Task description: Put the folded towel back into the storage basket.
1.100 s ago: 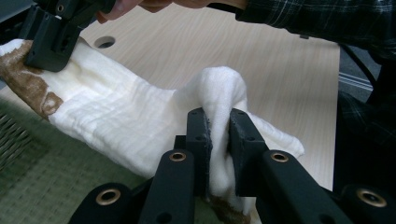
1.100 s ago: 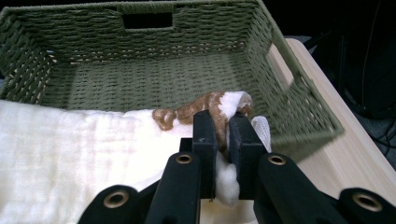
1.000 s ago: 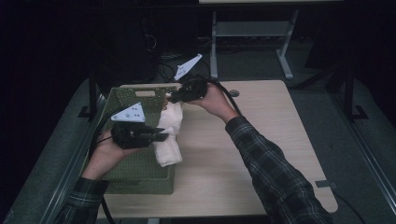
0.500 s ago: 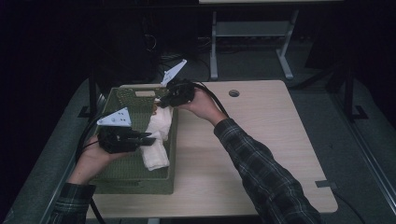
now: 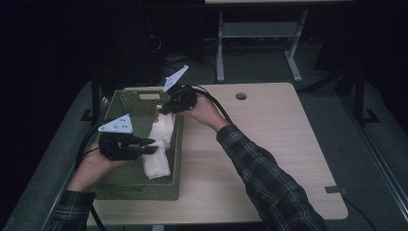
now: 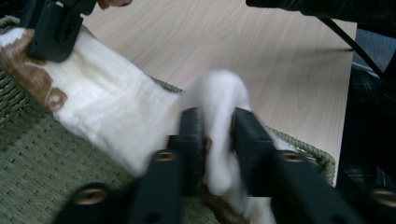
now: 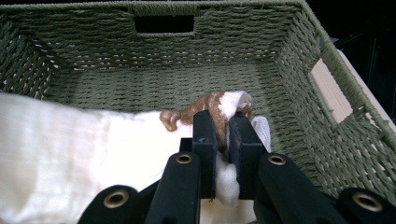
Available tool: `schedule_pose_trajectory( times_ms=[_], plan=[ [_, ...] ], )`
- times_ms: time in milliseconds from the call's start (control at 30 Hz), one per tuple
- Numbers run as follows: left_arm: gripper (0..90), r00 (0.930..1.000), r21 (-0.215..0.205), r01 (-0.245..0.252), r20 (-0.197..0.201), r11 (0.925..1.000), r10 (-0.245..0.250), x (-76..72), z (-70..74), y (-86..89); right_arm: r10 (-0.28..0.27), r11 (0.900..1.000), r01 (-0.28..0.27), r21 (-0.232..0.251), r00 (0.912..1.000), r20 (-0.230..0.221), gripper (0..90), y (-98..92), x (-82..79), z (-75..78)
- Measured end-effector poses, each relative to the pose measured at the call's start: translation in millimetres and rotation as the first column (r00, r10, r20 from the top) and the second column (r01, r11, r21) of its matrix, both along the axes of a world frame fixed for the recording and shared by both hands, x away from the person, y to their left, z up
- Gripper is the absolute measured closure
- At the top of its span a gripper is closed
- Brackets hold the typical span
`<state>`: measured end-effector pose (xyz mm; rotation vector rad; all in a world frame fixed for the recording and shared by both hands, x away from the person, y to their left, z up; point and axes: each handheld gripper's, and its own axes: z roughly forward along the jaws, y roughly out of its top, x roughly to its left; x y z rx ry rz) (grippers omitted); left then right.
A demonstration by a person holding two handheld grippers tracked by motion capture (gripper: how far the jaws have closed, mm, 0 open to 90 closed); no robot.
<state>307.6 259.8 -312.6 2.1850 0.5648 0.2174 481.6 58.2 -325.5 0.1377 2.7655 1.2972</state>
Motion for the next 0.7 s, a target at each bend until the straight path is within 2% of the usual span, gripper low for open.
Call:
schedule_pose_trajectory(
  times_ms=[100, 233, 500, 633, 700],
  plan=[
    [53.3, 0.9998, -0.007, -0.018, 0.006, 0.9998, 0.018, 1.6, -1.0, 0.9, -0.003, 1.0, 0.003, -0.006, 0.9999, -0.011, 82.8, 1.6, 0.5, -3.0],
    [44.7, 0.999, -0.016, -0.039, 0.019, 0.9991, 0.04, 3.2, -1.1, 0.2, 0.001, 1.0, -0.002, -0.019, 0.9999, -0.015, 82.8, 4.9, 1.7, -7.9],
    [41.9, 0.9991, -0.021, -0.038, 0.02, 0.9991, 0.038, 3.7, -3.4, -3.6, -0.009, 1.0, 0.008, -0.023, 0.9998, -0.019, 82.6, 7.8, 8.0, -11.8],
    [41.9, 0.9992, -0.024, -0.036, 0.019, 0.9991, 0.037, 4.3, -4.0, -4.0, -0.014, 1.0, 0.014, -0.02, 0.9999, -0.006, 81.6, 9.3, 11.4, -13.0],
    [41.9, 0.9991, -0.022, -0.038, 0.02, 0.999, 0.038, 4.4, -3.9, -4.4, -0.025, 0.999, 0.026, -0.021, 0.9994, 0.022, 75.8, 10.8, 13.7, -13.3]
  ],
)
